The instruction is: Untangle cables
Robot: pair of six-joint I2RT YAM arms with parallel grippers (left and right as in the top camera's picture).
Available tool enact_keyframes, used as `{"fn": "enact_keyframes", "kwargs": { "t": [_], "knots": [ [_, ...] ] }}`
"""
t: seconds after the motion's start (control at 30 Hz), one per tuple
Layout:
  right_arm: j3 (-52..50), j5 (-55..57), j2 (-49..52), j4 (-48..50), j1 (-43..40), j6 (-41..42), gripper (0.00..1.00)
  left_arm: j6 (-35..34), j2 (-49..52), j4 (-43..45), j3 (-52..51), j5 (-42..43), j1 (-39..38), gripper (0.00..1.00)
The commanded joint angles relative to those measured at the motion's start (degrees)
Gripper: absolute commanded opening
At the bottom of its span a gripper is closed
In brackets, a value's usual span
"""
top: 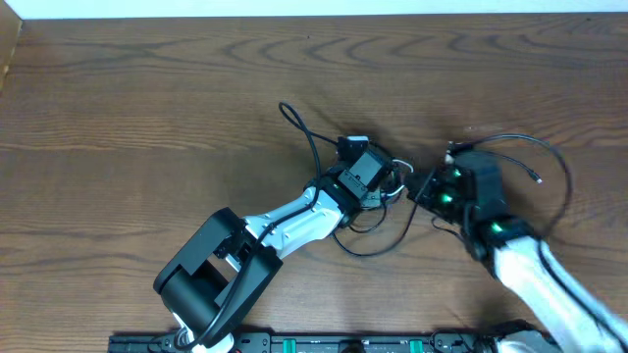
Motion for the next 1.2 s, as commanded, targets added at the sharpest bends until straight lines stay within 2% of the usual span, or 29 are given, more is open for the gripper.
{"fn": "enact_keyframes", "kwargs": {
  "t": [0.0,0.1,0.2,0.23,0.33,0.4,0.47,0.57,0.7,0.83,0.97,1.17],
  "knots": [
    [0.02,6.27,-10.60,-8.04,-0.31,-7.61,0.01,4.00,-0.33,1.31,0.09,14.05,0.31,0.21],
    [0.02,7.56,-13.51,-12.46,-0.31,-7.74,0.01,11.06,-1.20,2.91,0.09,24.06,0.31,0.21],
    [0.02,7.54,-13.44,-14.88,-0.31,-6.86,0.01,13.68,-2.05,2.62,0.09,25.53,0.24,0.22],
    [0.02,7.54,-13.38,-15.61,-0.31,-6.91,0.01,13.68,-2.03,2.62,0.09,25.11,0.26,0.29],
    [0.02,7.34,-12.92,-17.70,-0.28,-8.15,0.04,13.64,-2.03,1.49,0.09,21.57,0.26,0.31],
    [0.00,5.86,-11.39,-21.70,-0.24,-8.24,0.13,12.92,-2.03,0.07,0.09,17.77,0.26,0.25],
    [-0.02,4.04,-9.31,-22.43,-0.04,-10.40,0.14,8.79,-2.03,-1.70,0.09,12.11,0.26,0.20],
    [-0.02,0.24,-4.00,-20.35,0.94,-12.02,0.19,2.16,-2.05,-3.74,0.09,4.94,0.26,0.15],
    [-0.02,-3.63,2.49,-15.30,2.36,-12.02,0.24,1.99,-2.01,-3.82,0.09,4.74,0.26,0.13],
    [-0.02,-3.02,8.92,-11.10,3.48,-10.62,0.23,1.99,-2.01,-3.85,0.09,4.72,0.26,0.08],
    [-0.02,-1.51,15.04,-6.69,3.45,-7.21,0.22,1.99,-2.01,-3.85,0.09,4.74,0.26,0.08],
    [0.02,-1.92,15.76,-5.49,3.19,-5.95,0.29,1.99,-1.99,-4.07,0.09,4.72,0.26,0.08]
  ]
}}
